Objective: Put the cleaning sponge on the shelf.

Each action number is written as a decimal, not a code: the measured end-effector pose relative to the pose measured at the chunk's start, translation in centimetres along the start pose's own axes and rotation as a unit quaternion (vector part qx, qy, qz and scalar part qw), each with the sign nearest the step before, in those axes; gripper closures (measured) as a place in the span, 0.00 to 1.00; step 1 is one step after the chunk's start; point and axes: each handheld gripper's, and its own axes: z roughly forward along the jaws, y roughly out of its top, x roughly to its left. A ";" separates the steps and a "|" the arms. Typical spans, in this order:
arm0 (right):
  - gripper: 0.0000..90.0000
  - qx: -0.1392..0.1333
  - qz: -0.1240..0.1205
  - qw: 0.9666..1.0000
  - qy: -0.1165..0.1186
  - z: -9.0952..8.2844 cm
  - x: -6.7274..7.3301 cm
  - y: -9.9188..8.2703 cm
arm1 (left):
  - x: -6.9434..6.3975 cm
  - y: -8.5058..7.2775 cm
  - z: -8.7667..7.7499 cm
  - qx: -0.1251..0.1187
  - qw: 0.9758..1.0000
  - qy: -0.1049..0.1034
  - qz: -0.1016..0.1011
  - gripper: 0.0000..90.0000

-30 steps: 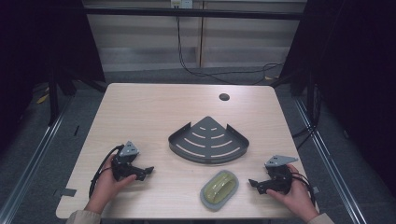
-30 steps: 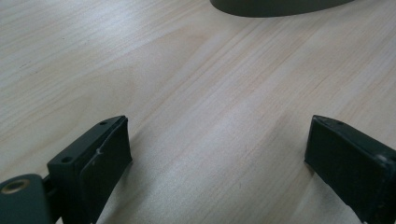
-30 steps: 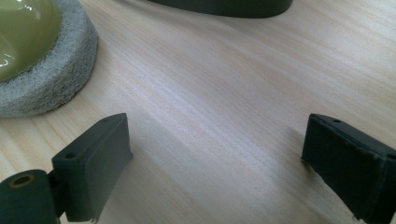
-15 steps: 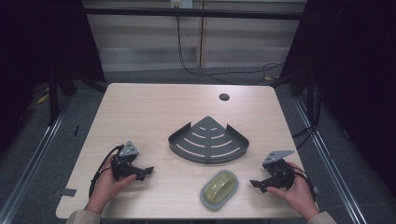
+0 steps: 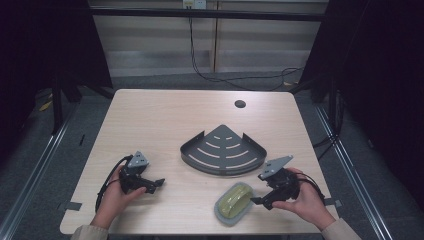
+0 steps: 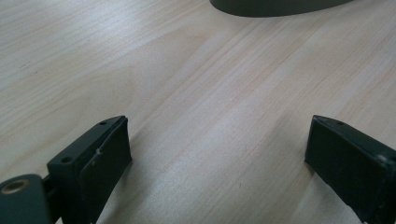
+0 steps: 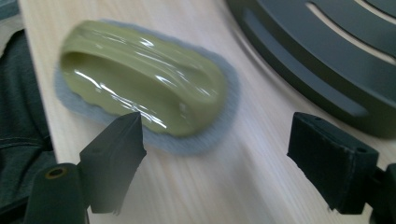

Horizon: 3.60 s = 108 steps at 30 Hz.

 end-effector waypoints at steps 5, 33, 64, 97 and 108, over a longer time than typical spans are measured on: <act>0.20 0.016 -0.037 0.999 0.027 1.2 1.2 2.1 | 0.0 0.0 0.0 0.000 1.000 0.000 -0.001 0.07; 0.79 0.119 -0.062 0.988 0.074 2.1 2.0 6.3 | 0.0 0.0 0.0 -0.002 1.000 -0.001 0.000 0.07; 0.79 0.165 -0.050 0.984 0.041 -1.9 -0.3 9.5 | 0.0 0.0 0.0 -0.001 1.000 -0.002 0.000 0.07; 0.79 0.160 -0.031 0.987 0.017 -3.9 -3.1 12.3 | 0.0 0.0 0.0 -0.003 1.000 0.000 0.000 0.07; 0.78 0.166 -0.019 0.986 0.007 -3.7 -4.4 13.2 | 0.0 0.0 0.0 -0.004 1.000 -0.001 0.000 0.07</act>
